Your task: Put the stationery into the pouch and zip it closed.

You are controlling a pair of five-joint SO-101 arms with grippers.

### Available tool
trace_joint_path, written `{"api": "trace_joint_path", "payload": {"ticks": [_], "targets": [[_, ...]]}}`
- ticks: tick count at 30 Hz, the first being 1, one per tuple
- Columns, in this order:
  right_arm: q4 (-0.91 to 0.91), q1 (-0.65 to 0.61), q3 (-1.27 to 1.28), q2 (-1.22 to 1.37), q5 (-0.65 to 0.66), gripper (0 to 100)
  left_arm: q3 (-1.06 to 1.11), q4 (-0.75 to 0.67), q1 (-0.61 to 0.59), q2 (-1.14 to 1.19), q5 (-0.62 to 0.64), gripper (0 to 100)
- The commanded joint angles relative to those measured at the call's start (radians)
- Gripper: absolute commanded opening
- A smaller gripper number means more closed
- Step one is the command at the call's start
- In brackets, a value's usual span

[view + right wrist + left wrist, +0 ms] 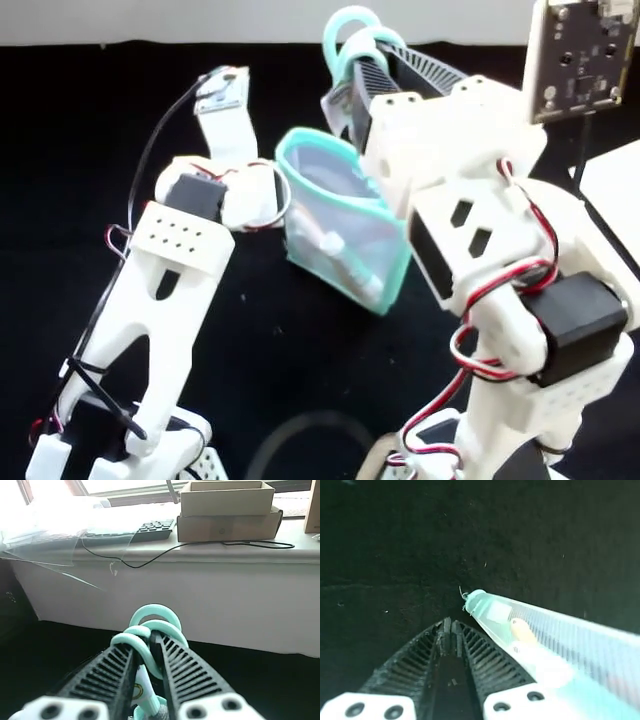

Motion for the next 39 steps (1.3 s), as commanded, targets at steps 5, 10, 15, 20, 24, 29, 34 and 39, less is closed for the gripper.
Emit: {"api": "trace_joint_path", "payload": {"ticks": [5, 10, 15, 20, 24, 29, 34, 39], "targets": [[-0.007, -0.062, -0.163, -0.021, -0.021, 0.5, -0.004, -0.023, 0.042, -0.01, 0.006, 1], [-0.001, -0.073, -0.168, -0.021, -0.02, 0.5, -0.004, -0.02, 0.053, -0.01, 0.006, 1], [0.054, -0.071, -0.165, -0.021, -0.023, 0.5, -0.004, -0.017, 0.019, -0.013, 0.002, 1], [0.105, -0.071, -0.165, -0.018, -0.025, 0.5, -0.002, -0.014, -0.065, -0.018, 0.002, 1], [0.15, -0.071, -0.165, -0.018, -0.026, 0.5, -0.004, 0.04, -0.117, -0.019, 0.0, 1], [0.197, -0.073, -0.165, -0.018, -0.081, 0.5, -0.013, 0.112, -0.139, -0.021, 0.0, 1], [0.214, -0.071, -0.163, -0.018, -0.086, 0.5, -0.12, 0.313, -0.142, -0.068, -0.002, 2], [0.206, -0.071, -0.096, -0.022, -0.087, 0.5, -0.36, 0.601, -0.142, -0.255, -0.08, 15]]}}
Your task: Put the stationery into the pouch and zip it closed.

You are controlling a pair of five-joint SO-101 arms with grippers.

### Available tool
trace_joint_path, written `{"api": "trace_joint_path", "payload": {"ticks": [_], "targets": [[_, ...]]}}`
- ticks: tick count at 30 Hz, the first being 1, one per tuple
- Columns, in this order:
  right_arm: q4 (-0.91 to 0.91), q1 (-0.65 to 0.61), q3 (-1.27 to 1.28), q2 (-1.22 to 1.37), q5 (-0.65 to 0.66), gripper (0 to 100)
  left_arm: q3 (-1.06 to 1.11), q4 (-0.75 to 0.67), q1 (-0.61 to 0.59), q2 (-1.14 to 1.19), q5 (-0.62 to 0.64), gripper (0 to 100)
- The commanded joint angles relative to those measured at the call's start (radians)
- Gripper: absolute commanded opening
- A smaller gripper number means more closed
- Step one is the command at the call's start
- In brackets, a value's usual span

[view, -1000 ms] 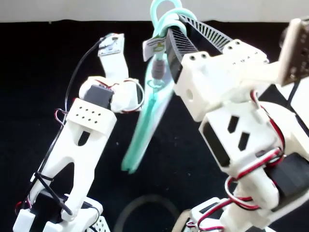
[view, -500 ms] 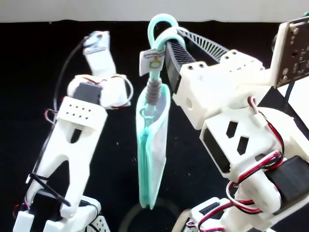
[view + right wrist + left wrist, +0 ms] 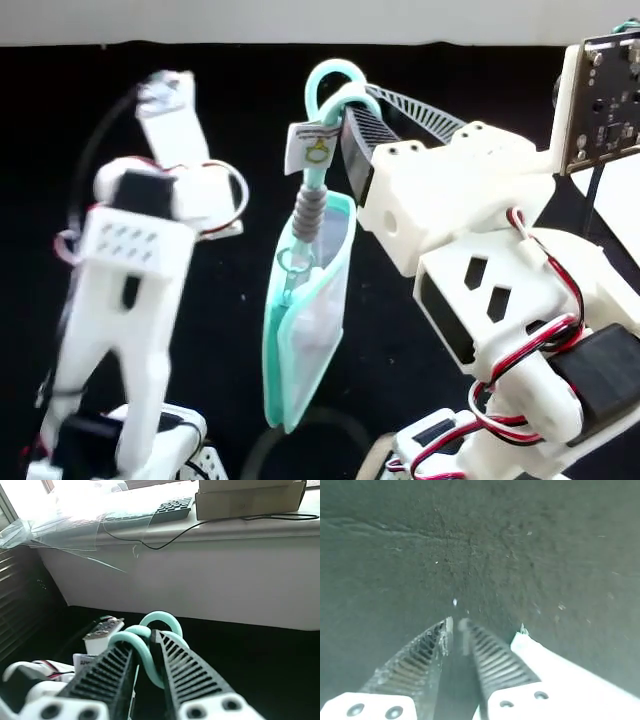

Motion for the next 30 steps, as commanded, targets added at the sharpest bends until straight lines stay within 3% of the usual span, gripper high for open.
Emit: {"api": "trace_joint_path", "payload": {"ticks": [1, 5, 13, 21, 30], "targets": [[-0.008, -0.005, 0.05, -0.019, -0.012, 0.5, -0.202, 0.219, -0.01, -0.165, -0.086, 17], [-0.042, -0.005, 0.128, -0.024, -0.012, 0.5, -0.239, 0.276, -0.036, -0.341, -0.097, 17], [-0.073, 0.001, 0.157, -0.015, -0.009, 0.5, -0.048, 0.278, -0.016, -0.552, -0.092, 17], [-0.071, 0.062, 0.157, -0.015, -0.008, 0.5, -0.131, 0.278, 0.007, -0.759, -0.092, 17], [-0.064, 0.081, 0.157, -0.015, -0.012, 0.5, -0.03, 0.276, 0.008, -0.863, -0.097, 17]]}}
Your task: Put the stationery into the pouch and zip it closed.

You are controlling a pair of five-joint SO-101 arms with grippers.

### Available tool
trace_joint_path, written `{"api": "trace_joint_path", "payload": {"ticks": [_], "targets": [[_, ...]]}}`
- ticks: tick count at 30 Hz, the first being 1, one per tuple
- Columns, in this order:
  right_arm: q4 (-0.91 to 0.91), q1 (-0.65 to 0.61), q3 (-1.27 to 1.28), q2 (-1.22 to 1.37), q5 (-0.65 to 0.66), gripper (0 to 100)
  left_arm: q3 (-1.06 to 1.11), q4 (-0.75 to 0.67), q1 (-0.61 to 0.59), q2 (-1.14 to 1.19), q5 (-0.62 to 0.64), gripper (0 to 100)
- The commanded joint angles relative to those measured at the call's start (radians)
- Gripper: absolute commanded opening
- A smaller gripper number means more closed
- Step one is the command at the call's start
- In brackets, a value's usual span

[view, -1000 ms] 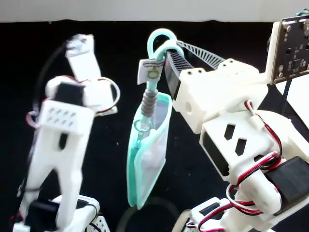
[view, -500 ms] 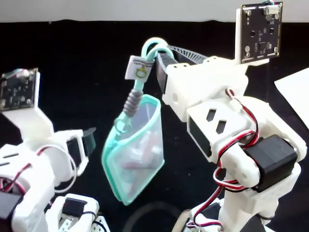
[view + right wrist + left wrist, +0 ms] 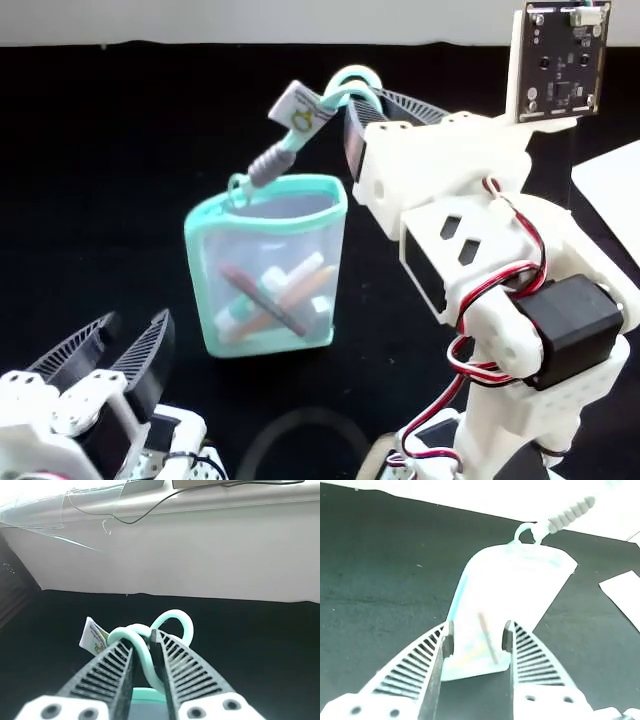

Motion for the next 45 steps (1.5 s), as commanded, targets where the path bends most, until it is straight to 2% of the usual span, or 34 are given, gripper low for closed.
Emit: {"api": "trace_joint_path", "payload": {"ticks": [1, 5, 9, 14, 19, 21, 25, 31, 37, 41, 45], "targets": [[-0.016, 0.016, 0.001, -0.013, -0.006, 0.5, 0.041, 0.005, 0.024, -0.001, -0.011, 17], [0.01, -0.03, 0.001, -0.015, 0.0, 0.5, 0.05, 0.005, 0.073, -0.001, -0.011, 17], [0.036, -0.107, 0.001, -0.016, 0.002, 0.5, 0.047, 0.005, 0.076, -0.001, -0.011, 17], [0.084, -0.13, 0.001, -0.016, 0.003, 0.5, 0.047, 0.003, 0.076, -0.001, -0.012, 17], [0.168, -0.288, -0.008, -0.024, 0.084, 0.5, 0.05, -0.003, 0.076, -0.001, -0.012, 17], [0.18, -0.315, -0.028, -0.027, 0.106, 0.5, 0.05, -0.003, 0.076, -0.001, -0.012, 17], [0.2, -0.311, -0.179, -0.024, 0.115, 0.5, 0.051, -0.003, 0.077, -0.001, -0.012, 17], [0.223, -0.239, -0.392, -0.024, 0.152, 0.5, 0.051, -0.003, 0.077, -0.001, -0.012, 17], [0.234, -0.206, -0.397, -0.024, 0.153, 0.5, 0.064, -0.003, 0.077, -0.001, -0.012, 17], [0.234, -0.206, -0.395, -0.015, 0.153, 0.5, 0.157, -0.003, 0.081, -0.005, -0.012, 17], [0.236, -0.206, -0.394, -0.013, 0.149, 0.5, 0.185, -0.003, 0.148, -0.01, -0.012, 17]]}}
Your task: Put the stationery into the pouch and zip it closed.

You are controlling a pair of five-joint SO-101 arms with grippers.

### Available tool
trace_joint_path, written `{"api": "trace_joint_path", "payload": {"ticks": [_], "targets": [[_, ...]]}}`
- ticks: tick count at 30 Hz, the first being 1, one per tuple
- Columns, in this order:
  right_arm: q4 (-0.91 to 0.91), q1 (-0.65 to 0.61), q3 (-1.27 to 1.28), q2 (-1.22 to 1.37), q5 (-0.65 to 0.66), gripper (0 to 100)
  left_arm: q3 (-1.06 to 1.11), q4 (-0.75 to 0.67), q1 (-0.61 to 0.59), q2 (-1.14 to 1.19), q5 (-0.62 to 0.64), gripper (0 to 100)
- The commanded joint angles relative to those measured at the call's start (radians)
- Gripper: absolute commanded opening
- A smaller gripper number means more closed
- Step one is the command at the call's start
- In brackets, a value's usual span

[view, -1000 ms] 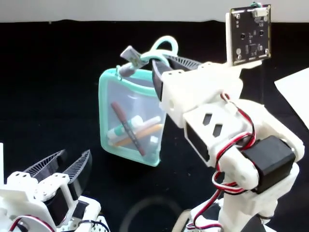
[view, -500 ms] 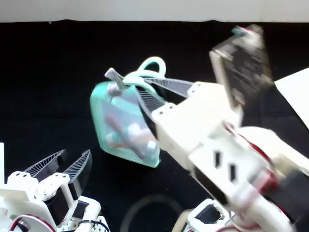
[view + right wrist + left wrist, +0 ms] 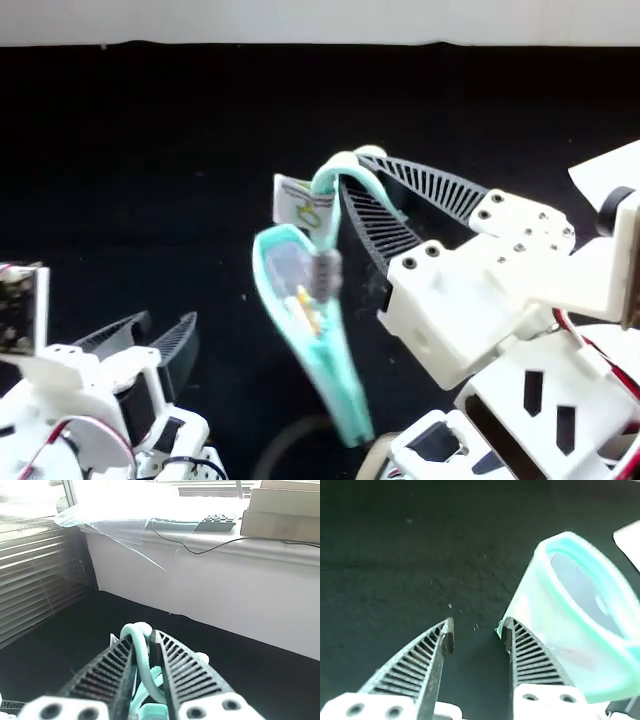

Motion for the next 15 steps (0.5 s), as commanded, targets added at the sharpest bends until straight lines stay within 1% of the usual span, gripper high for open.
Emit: {"api": "trace_joint_path", "payload": {"ticks": [1, 6, 10, 15], "targets": [[0.002, 0.018, -0.019, 0.004, 0.003, 0.5, 0.007, -0.003, 0.059, 0.001, -0.012, 17], [-0.007, 0.015, -0.019, 0.004, 0.003, 0.5, 0.013, -0.003, 0.062, 0.004, -0.012, 17], [-0.065, 0.016, -0.019, 0.005, 0.003, 0.5, 0.013, -0.003, 0.062, 0.005, -0.012, 17], [-0.084, 0.016, -0.019, 0.005, 0.003, 0.5, 0.013, -0.003, 0.061, 0.007, -0.011, 17]]}}
